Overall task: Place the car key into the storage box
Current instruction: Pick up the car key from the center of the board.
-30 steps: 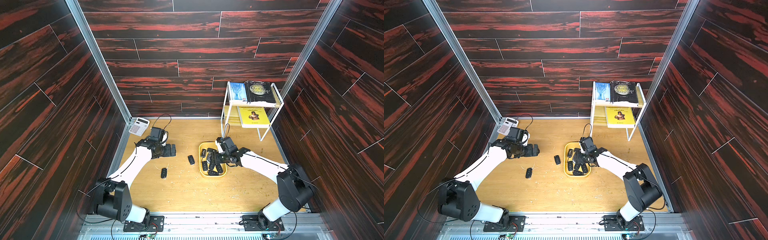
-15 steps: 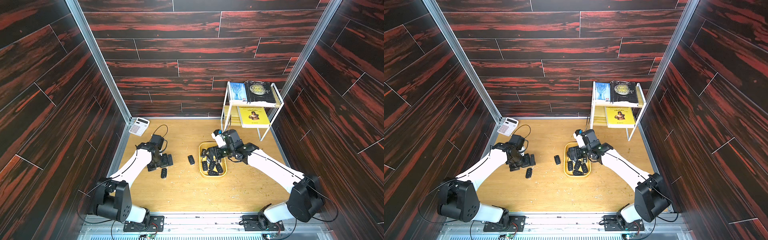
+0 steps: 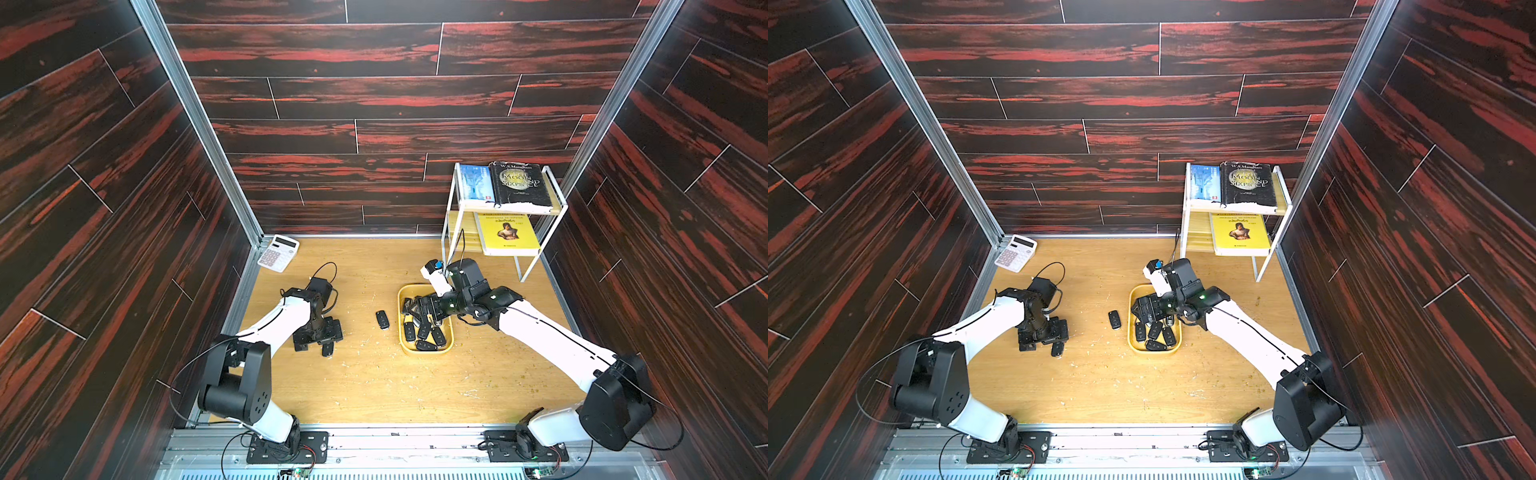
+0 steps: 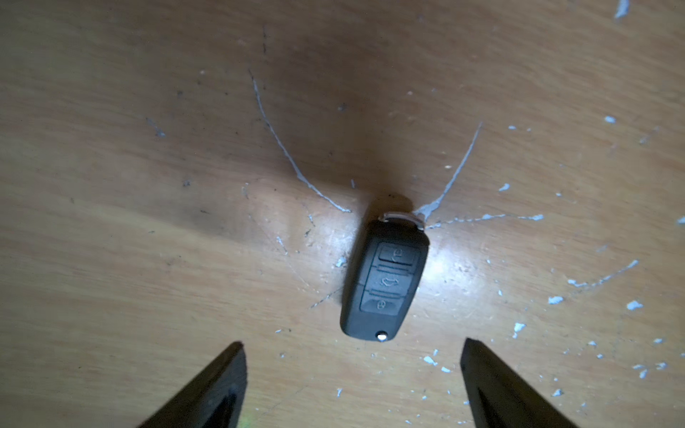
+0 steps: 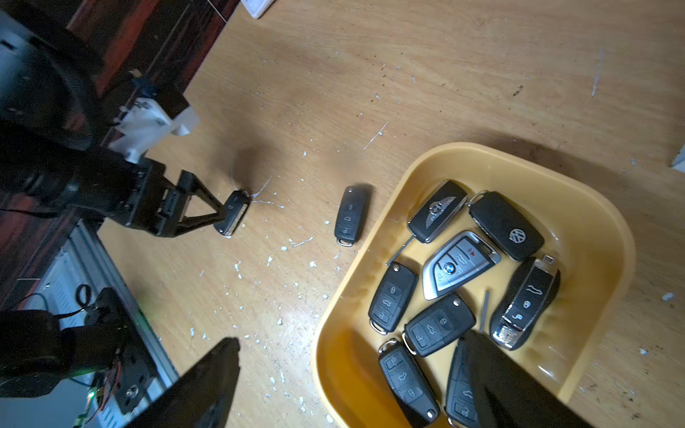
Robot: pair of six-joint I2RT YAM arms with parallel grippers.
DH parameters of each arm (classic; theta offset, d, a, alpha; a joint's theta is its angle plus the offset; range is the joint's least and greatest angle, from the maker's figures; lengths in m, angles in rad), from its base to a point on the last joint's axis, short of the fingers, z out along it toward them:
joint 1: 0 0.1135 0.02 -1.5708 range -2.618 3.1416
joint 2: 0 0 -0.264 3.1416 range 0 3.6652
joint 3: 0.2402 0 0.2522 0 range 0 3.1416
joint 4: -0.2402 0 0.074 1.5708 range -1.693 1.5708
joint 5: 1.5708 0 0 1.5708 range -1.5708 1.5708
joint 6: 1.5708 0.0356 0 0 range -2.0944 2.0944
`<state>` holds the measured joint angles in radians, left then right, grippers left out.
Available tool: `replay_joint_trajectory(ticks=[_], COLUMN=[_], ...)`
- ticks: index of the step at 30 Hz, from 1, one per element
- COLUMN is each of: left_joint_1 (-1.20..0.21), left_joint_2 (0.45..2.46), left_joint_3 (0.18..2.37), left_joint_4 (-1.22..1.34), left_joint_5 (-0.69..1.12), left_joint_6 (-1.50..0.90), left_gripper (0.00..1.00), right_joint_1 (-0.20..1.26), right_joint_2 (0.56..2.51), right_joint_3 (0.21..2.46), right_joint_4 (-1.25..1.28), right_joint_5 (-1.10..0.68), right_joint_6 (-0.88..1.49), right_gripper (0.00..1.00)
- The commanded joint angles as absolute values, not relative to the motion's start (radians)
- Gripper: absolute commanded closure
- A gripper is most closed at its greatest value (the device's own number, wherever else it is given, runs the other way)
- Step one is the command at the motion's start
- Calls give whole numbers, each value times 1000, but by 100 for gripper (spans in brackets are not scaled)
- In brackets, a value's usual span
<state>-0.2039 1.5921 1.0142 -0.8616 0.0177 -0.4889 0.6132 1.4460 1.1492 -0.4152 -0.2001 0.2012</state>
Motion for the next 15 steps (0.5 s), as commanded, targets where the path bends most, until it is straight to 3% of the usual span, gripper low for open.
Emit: replay_joint_trajectory(ticks=[1, 15], left_joint_1=[-201, -203], left_joint_2=[1615, 1732], left_joint_3=[994, 1010], left_joint_4=[-842, -761], left_joint_5=[-1, 19], left_joint_6=[-479, -459], left_gripper=[11, 19], right_joint_1=[619, 618], right_joint_2=[1410, 1396], right_joint_3=[1158, 1230], right_joint_4=[-411, -442], right_joint_5=[-307, -387], right_joint_6=[217, 255], right_gripper=[1, 1])
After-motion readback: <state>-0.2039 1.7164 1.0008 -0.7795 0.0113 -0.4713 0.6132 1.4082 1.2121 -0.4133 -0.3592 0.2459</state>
